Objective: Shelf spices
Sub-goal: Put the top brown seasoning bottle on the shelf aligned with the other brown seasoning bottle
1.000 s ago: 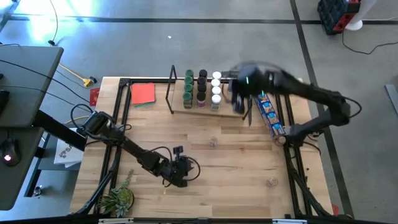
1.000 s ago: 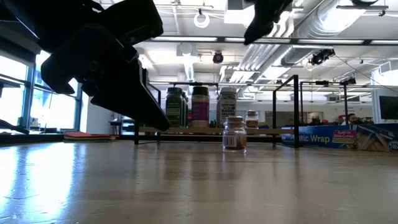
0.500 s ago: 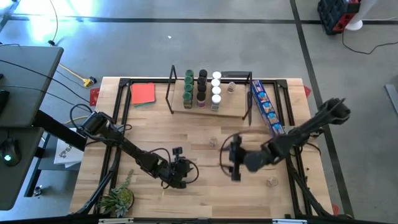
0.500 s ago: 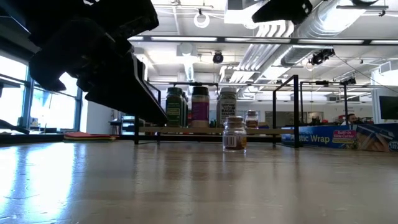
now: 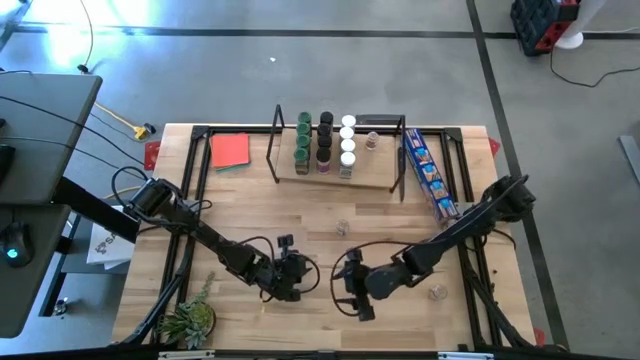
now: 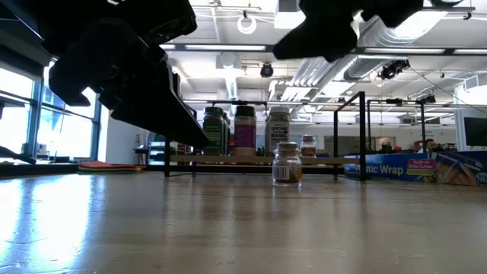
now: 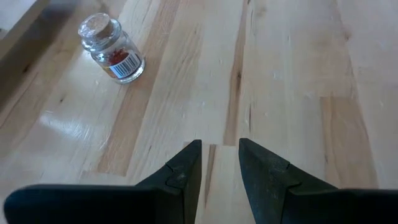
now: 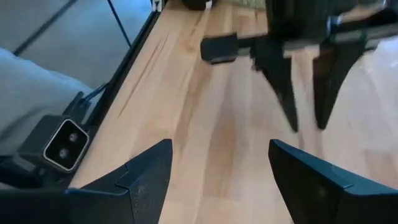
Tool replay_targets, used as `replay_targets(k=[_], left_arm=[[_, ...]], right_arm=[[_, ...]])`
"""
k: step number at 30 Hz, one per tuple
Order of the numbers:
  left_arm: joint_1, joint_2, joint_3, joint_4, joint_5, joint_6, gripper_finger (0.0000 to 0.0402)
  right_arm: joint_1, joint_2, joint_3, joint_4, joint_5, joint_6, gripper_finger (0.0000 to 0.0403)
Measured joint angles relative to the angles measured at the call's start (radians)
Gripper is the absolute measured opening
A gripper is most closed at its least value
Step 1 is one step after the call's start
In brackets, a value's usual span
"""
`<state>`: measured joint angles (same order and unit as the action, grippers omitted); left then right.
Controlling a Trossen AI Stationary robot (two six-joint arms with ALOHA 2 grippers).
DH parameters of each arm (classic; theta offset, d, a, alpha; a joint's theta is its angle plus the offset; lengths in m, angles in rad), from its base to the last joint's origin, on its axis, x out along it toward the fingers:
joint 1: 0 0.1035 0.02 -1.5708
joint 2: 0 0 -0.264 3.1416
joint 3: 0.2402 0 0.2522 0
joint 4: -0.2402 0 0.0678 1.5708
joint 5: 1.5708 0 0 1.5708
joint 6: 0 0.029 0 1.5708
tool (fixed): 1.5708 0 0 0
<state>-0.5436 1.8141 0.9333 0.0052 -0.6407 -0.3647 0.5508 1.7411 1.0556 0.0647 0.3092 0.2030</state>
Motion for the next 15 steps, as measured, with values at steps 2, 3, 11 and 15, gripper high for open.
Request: replay_targets(k=[2,3,11,15], left_arm=[[0.0,0.0,0.0,-0.003,0.0,0.0,0.0103],[0.0,0.0,0.0,-0.003,0.001,0.0,0.0103],[-0.005,-0.01,0.0,-0.006,0.002,-0.05,0.0103],[-0.016,-0.034,0.0,-0.01,0.002,-0.063,0.0103]], right_arm=[[-0.003,-0.001,0.036,-0.061,0.049,-0.002,0.0261],[-0.006,-0.001,0.055,-0.101,0.072,-0.002,0.0261],[-0.032,-0.001,0.178,-0.39,0.109,0.054,0.0261],[-0.038,-0.001,0.207,-0.513,0.108,0.104,0.0261]])
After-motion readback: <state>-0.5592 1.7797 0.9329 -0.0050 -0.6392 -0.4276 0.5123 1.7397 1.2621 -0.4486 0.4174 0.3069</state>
